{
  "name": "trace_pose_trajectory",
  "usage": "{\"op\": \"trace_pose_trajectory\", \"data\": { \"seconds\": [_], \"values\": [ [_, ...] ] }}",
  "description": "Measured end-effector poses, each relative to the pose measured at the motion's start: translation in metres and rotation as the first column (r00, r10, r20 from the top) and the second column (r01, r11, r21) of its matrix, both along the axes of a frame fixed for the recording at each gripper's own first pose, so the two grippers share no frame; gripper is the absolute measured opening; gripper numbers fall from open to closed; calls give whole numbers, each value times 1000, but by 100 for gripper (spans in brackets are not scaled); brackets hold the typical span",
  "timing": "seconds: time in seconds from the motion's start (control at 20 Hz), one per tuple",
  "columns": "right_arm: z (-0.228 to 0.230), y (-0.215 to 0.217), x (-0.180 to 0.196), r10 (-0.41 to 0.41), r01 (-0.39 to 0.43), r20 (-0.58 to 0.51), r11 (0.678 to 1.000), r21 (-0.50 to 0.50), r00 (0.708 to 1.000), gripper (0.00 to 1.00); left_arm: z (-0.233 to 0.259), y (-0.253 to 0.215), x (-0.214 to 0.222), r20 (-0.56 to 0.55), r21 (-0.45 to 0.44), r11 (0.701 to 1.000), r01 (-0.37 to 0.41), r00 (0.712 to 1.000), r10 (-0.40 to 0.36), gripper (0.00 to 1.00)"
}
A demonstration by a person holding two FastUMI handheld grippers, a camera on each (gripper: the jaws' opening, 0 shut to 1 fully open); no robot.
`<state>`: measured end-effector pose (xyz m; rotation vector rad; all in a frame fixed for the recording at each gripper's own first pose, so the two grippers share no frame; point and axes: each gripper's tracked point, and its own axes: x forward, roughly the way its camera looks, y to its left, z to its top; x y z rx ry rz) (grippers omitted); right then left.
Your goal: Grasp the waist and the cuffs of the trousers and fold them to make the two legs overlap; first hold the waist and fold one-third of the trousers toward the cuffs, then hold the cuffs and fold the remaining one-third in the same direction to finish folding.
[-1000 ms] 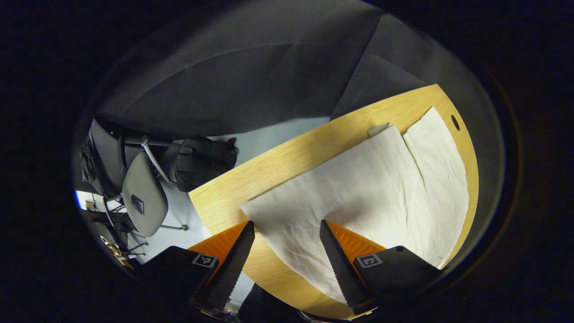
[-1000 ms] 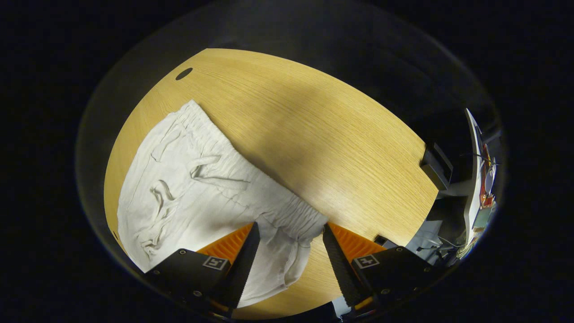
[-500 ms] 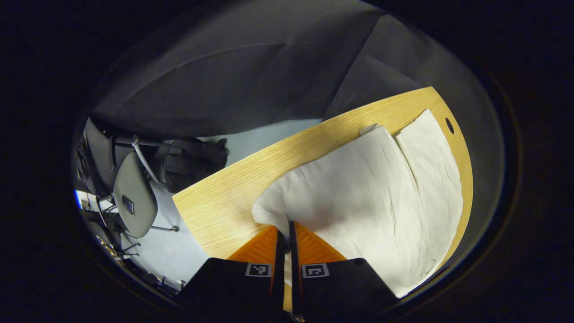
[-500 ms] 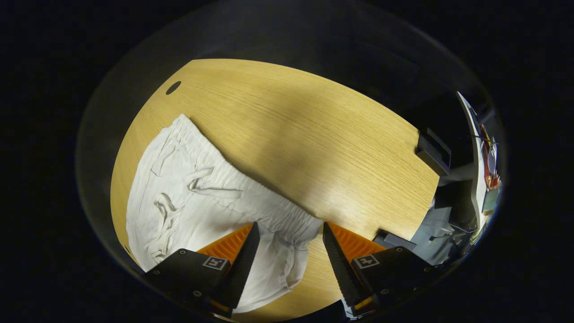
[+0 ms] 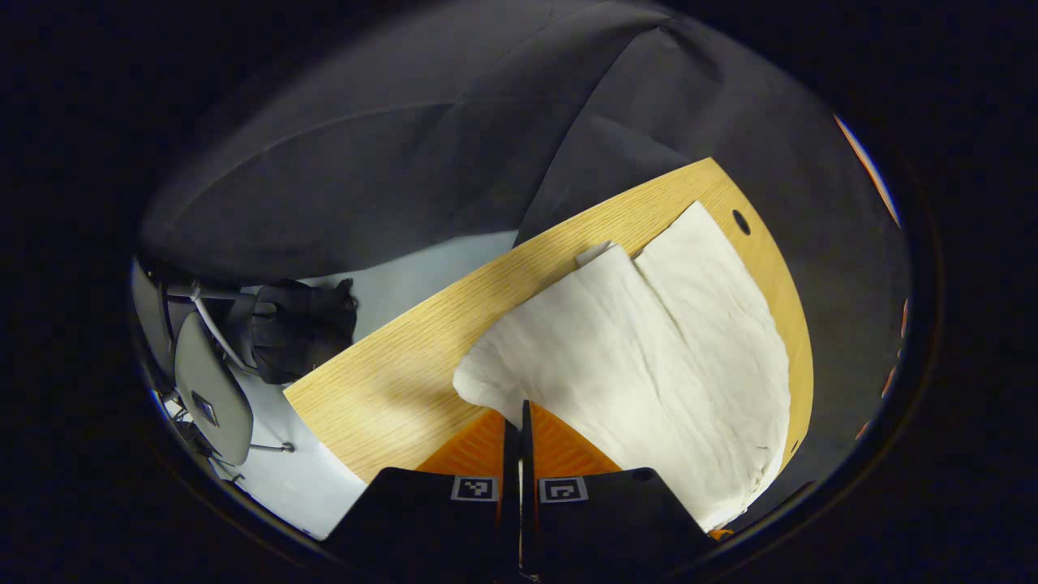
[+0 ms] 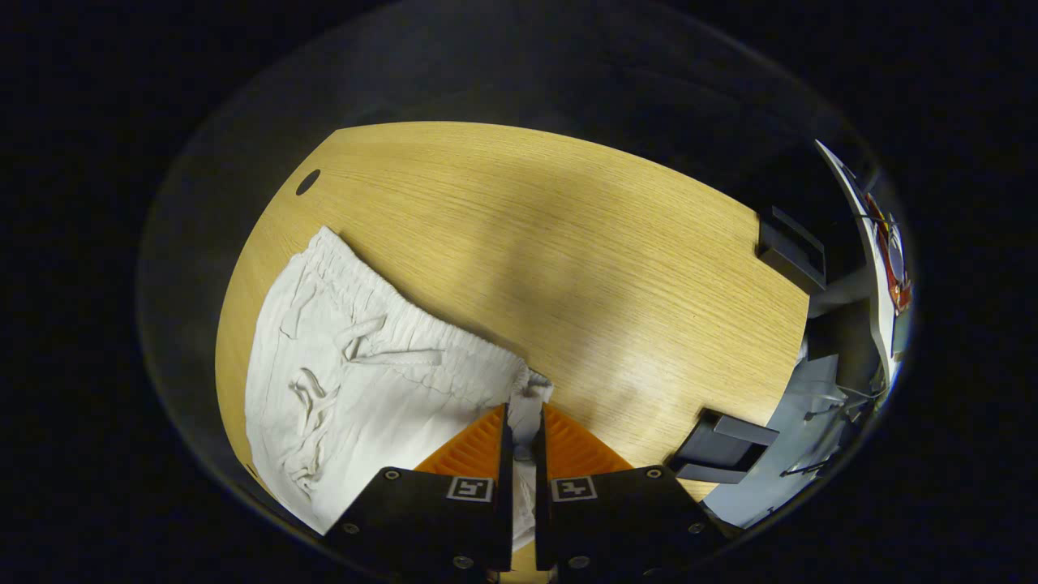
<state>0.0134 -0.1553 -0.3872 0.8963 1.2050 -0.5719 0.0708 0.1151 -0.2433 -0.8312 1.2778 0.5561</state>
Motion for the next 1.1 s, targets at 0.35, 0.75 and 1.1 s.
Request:
{"op": "trace_pose_trajectory", "data": {
  "seconds": [0.35, 0.75, 1.1],
  "values": [
    [59, -1, 22, -141, 104, 164, 971, 217, 976, 4, 58, 0, 66, 163, 23, 1000, 6, 987, -10, 5],
    [106, 12, 85, -216, 124, 230, 925, 359, 949, 4, 80, 4, 153, 252, 55, 994, 93, 962, -104, 5],
    [110, 17, 140, -305, 213, 136, 862, 460, 943, 4, 63, -1, 227, 225, 84, 971, 225, 945, -239, 5]
  ]
}}
